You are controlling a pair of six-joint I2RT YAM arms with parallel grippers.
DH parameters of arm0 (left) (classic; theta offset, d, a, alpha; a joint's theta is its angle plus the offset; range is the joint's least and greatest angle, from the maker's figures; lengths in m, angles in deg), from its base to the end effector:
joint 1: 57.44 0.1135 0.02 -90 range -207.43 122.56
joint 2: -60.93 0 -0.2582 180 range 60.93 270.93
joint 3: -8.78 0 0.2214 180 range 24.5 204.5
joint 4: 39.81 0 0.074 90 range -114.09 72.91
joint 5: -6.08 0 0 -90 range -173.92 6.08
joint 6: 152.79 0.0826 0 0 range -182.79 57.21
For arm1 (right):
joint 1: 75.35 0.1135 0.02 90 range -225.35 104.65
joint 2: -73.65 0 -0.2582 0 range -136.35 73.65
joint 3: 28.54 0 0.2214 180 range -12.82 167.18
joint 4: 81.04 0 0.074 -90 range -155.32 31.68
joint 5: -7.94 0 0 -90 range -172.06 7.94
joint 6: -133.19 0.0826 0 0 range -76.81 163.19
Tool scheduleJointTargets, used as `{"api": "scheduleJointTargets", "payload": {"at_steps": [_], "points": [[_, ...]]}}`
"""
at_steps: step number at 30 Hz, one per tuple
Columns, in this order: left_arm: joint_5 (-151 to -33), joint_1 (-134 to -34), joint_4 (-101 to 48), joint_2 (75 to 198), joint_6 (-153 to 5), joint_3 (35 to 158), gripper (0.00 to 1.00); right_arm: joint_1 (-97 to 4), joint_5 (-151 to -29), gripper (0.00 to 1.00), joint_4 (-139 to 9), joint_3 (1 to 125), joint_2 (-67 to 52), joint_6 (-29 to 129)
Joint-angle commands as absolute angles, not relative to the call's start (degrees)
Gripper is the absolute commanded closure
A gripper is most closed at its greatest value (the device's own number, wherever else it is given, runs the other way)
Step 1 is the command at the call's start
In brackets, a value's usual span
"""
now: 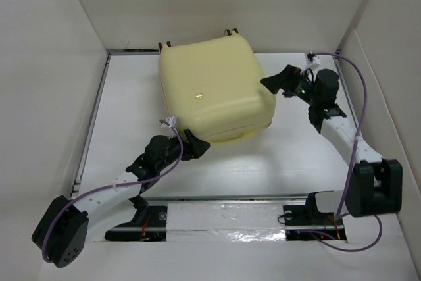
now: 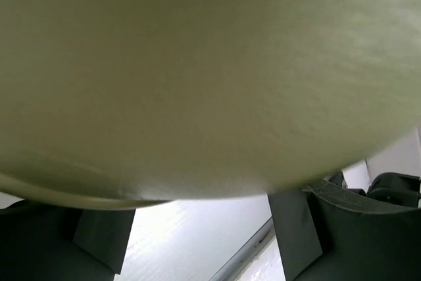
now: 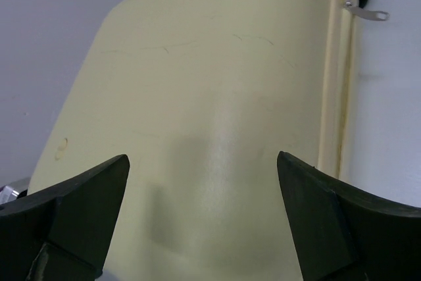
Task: Pack the luggage
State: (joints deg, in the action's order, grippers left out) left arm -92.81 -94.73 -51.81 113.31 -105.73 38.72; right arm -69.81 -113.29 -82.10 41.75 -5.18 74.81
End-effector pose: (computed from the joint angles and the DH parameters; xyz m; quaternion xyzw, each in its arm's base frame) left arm 0.1673 -0.1435 0.2053 0.0118 0.7677 -0.4566 0.4495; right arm 0.3266 0.0747 0.3151 -0.0096 0.7454 0.3942 0.5376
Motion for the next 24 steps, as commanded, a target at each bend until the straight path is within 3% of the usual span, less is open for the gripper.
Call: {"api": "scheduleJointTargets", "payload": {"at_steps": [1,3,4,7,11,12,13,15,24], "points": [[-90.3,-95.1,-53.7,109.7,-105.1,39.4,0.31,-74.0,-111.0,0.01,-85.7,35.1,5.4,75.4],[-88.9,-95.1,-52.7,108.5,-104.5,39.5,0.31,-76.0,-110.4,0.09,-88.5,26.1,12.4,75.0],[-87.5,-95.1,-52.4,107.4,-103.8,39.7,0.31,-76.1,-109.9,0.41,-92.5,22.5,14.6,75.0],[-85.5,-95.1,-51.3,106.5,-102.9,40.7,0.31,-76.6,-111.5,1.00,-101.0,8.6,20.1,75.4],[-85.3,-95.1,-50.7,107.1,-101.7,41.9,0.31,-76.6,-116.5,0.94,-113.9,-3.6,20.4,76.0],[-85.6,-95.1,-50.9,107.2,-101.8,42.0,0.32,-76.6,-116.3,0.87,-115.0,-4.8,20.0,75.5],[-86.3,-95.1,-51.1,107.4,-101.9,41.9,0.32,-76.6,-115.7,0.67,-117.0,-5.7,19.4,75.1],[-86.8,-95.1,-51.4,107.7,-102.3,41.8,0.32,-76.6,-115.5,0.55,-118.2,-6.2,16.8,73.8],[-86.9,-95.1,-50.0,106.4,-102.2,41.3,0.34,-74.6,-118.6,0.49,-128.6,-1.0,2.0,72.4]]}}
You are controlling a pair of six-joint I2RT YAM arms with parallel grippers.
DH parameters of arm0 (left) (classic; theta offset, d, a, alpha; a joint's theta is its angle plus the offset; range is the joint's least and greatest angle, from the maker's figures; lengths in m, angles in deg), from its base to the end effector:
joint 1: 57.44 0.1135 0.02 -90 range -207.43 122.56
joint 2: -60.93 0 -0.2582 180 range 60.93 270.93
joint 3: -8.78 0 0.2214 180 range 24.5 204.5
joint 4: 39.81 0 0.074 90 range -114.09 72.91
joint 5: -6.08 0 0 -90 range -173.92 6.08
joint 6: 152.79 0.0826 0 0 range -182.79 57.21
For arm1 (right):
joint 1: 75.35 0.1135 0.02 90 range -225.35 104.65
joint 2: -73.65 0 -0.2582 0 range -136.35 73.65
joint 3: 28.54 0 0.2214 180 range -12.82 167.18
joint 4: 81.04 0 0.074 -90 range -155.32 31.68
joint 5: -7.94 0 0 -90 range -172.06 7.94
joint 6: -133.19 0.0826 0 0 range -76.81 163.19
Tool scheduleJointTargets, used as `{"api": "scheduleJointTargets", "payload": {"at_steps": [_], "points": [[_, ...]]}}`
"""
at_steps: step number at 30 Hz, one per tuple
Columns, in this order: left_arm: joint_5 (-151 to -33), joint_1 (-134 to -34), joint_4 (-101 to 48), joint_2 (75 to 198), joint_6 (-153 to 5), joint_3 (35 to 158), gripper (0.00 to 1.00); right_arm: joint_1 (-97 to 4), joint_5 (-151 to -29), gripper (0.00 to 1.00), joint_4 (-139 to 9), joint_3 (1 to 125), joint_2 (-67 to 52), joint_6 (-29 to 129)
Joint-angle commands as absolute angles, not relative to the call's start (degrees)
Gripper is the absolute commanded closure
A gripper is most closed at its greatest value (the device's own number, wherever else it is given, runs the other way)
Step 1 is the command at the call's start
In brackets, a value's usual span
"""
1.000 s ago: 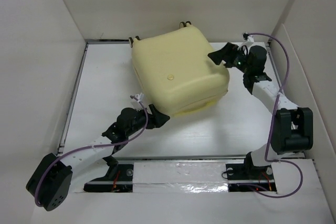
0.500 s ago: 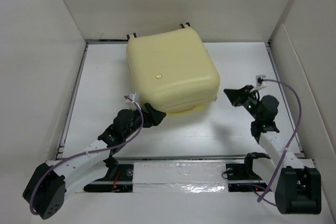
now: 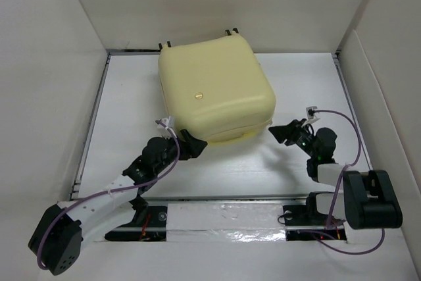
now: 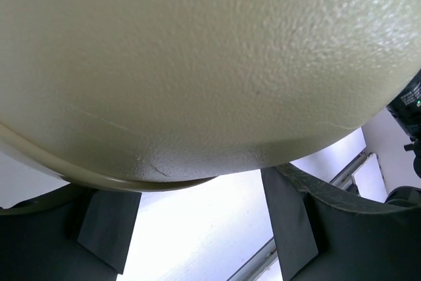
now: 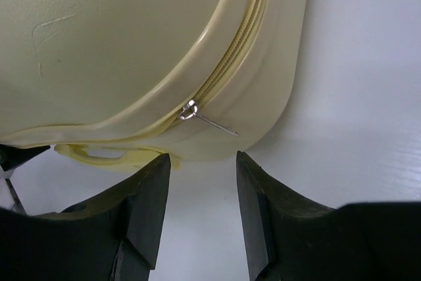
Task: Pack the luggage
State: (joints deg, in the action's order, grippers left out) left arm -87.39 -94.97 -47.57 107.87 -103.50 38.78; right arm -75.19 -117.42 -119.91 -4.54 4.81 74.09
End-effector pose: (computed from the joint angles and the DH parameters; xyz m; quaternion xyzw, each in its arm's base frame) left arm 0.1635 -0.1319 0.2127 -0.0015 0.7613 -0.4267 0.4882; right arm 0.2242 0.0484 0.1835 -0.0084 0.7364 0.3881 0.5540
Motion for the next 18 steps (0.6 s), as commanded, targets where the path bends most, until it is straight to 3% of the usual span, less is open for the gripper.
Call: {"api": "scheduleJointTargets", "payload": {"at_steps": [1,9,15,18], "points": [[-87.0,-95.1,-50.0,106.4,-102.2,41.2,0.34,-74.6,-118.8,0.49,-128.6,-0.3,1.2,72.2],[-87.3,-95.1,-50.6,106.5,-102.3,40.8,0.35,-74.0,-121.3,0.50,-125.1,4.7,-1.9,69.7],[-87.4,-95.1,-50.6,106.4,-102.2,40.6,0.37,-74.0,-125.8,0.62,-124.2,7.5,-6.1,68.2],[-86.9,-95.1,-50.6,106.3,-102.2,40.2,0.37,-73.4,-126.4,0.74,-129.3,6.4,-8.7,70.2]]}}
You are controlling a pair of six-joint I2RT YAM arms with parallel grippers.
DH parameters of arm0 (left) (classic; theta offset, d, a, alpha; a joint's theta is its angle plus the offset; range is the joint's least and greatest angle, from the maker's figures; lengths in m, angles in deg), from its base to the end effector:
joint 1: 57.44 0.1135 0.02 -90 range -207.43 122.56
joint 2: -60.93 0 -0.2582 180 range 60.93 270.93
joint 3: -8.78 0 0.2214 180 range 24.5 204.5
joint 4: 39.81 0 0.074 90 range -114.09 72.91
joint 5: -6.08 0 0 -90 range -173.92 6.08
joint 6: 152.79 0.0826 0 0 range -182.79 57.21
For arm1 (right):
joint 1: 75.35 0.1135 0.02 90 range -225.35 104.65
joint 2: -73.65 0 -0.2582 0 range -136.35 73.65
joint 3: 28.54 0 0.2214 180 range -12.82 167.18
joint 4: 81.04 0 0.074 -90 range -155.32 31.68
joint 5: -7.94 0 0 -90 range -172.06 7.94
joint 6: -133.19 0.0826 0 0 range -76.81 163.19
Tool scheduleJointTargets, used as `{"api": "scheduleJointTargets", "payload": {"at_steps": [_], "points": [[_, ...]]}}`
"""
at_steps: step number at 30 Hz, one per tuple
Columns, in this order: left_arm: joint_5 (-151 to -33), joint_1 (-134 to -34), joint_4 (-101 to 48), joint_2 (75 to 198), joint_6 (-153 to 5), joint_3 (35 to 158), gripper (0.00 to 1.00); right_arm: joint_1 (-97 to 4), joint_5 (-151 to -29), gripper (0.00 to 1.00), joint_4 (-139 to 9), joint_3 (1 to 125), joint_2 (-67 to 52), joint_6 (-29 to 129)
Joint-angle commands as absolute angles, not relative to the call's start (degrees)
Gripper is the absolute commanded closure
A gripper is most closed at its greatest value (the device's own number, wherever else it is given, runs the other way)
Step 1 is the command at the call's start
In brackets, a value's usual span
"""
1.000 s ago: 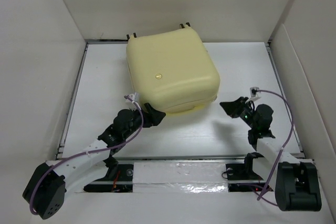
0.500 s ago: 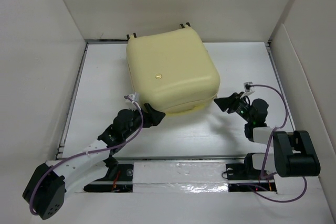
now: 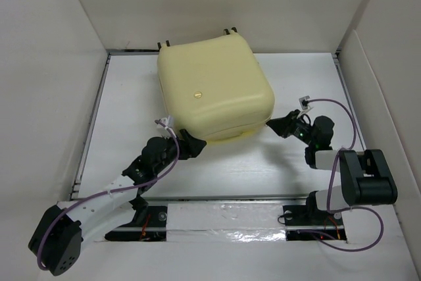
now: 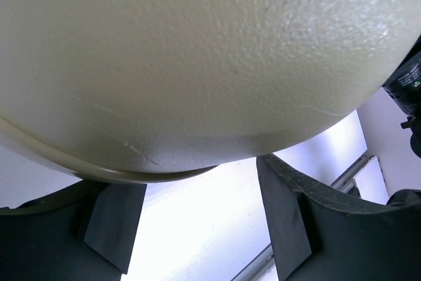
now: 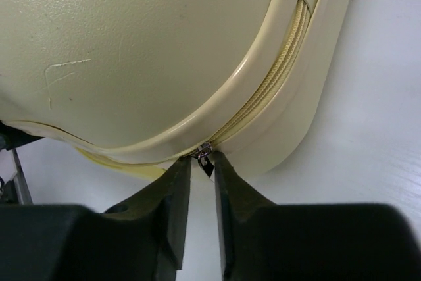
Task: Pack the luggage
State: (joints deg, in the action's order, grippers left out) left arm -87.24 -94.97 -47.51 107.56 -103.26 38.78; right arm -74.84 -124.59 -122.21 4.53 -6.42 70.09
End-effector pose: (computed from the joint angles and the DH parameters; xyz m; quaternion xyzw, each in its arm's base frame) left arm 0.1631 -0.1314 0.2135 -0.0007 0.7599 -0.4259 0.4910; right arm 0.2601 0.0582 0.1922 -0.0788 0.7288 0.4095 0.5430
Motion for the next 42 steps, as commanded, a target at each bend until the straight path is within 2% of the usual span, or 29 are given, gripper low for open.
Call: {"api": "scheduleJointTargets", "payload": {"at_steps": [1,7,12,16,21,23,26,31,36,42], "points": [[-86.6,-95.1,-50.6,106.3,-102.1,40.3,0.38,-73.4,-126.6,0.79,-131.5,6.3,-9.4,70.9],[-85.9,-95.1,-53.2,108.4,-102.3,41.2,0.40,-70.0,-122.0,1.00,-134.3,5.5,-10.6,73.4],[-84.6,-95.1,-57.0,111.5,-102.2,43.0,0.42,-66.1,-116.2,1.00,-131.7,3.3,-6.3,73.0],[-84.5,-95.1,-61.1,116.1,-101.8,45.6,0.44,-56.9,-103.9,1.00,-116.4,2.1,2.4,70.3],[-84.5,-95.1,-66.0,123.1,-101.9,48.9,0.46,-40.8,-81.7,1.00,-97.8,4.9,14.7,70.6],[-84.5,-95.1,-68.0,126.1,-102.4,50.3,0.47,-36.9,-73.8,1.00,-89.3,6.3,16.8,70.9],[-84.5,-96.5,-69.3,128.6,-102.7,51.7,0.47,-30.7,-68.3,1.00,-81.2,8.0,18.6,73.2],[-82.3,-97.5,-70.6,132.5,-102.9,52.8,0.47,-25.2,-67.2,1.00,-81.2,8.6,17.5,76.5],[-81.9,-100.4,-70.1,133.9,-103.1,53.4,0.48,-24.6,-64.8,1.00,-83.4,9.7,14.5,77.6],[-74.0,-100.4,-54.6,118.5,-102.3,46.6,0.50,-28.4,-66.8,1.00,-83.6,8.5,15.4,77.6]]}}
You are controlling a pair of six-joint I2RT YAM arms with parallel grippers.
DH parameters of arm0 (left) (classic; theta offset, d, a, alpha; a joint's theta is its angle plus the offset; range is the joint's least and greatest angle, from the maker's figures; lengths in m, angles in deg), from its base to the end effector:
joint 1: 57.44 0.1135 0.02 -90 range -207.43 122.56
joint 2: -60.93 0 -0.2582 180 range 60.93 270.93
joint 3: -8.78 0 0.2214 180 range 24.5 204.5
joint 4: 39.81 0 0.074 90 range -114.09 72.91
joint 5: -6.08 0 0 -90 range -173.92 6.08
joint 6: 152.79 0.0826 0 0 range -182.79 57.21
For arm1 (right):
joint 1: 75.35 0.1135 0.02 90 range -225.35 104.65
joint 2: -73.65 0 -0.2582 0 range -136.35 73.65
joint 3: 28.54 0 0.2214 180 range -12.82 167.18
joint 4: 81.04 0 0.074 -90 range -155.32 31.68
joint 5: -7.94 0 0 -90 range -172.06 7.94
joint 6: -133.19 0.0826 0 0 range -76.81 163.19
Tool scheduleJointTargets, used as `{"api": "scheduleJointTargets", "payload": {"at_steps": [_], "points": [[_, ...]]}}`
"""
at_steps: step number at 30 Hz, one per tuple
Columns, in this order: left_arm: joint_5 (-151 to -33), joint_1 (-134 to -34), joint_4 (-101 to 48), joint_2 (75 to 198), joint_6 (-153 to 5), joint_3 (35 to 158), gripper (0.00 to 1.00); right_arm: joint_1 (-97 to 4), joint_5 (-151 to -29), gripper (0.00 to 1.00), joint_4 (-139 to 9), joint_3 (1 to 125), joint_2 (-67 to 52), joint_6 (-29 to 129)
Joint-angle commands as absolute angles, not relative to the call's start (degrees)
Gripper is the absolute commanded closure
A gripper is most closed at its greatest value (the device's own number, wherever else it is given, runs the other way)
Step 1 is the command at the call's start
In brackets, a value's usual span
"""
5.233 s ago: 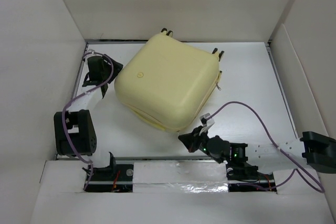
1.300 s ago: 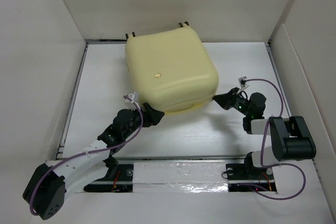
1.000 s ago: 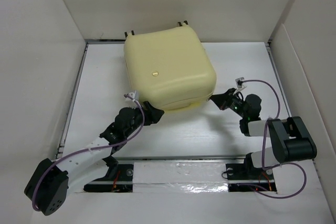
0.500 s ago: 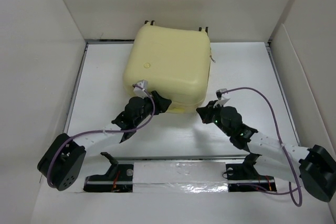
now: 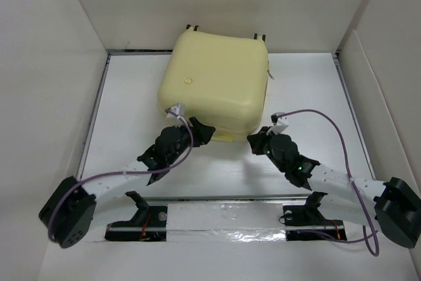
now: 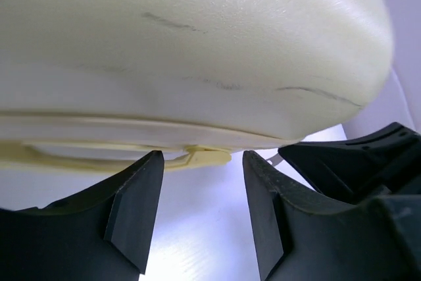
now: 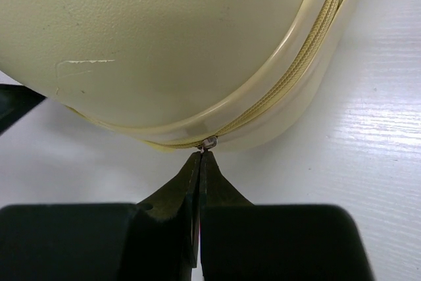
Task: Pack the luggage
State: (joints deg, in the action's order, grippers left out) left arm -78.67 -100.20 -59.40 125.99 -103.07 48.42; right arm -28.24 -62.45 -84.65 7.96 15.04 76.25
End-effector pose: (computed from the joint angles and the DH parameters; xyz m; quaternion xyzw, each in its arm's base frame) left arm 0.2008 -0.1754 0.2367 -0.0146 0.7419 -0.4184 0.5238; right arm 0.1800 0.1530 0.2024 0.0009 0.8059 0.2650 0.5295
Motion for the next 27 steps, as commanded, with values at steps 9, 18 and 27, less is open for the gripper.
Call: {"api": "scheduleJointTargets", "payload": {"at_steps": [9,18,27], "points": [[-70.6,-99.9,-47.3,110.3,-110.7,39.0,0.56,-28.4,-67.3,1.00,-82.0,7.7,19.3,77.3],[-72.3,-98.8,-59.8,124.2,-112.4,42.4,0.34,-27.9,-68.1,1.00,-82.5,6.3,19.9,77.6],[-71.4,-98.8,-71.0,128.0,-115.8,39.3,0.34,-27.4,-68.8,1.00,-83.1,5.6,19.9,77.3]]}}
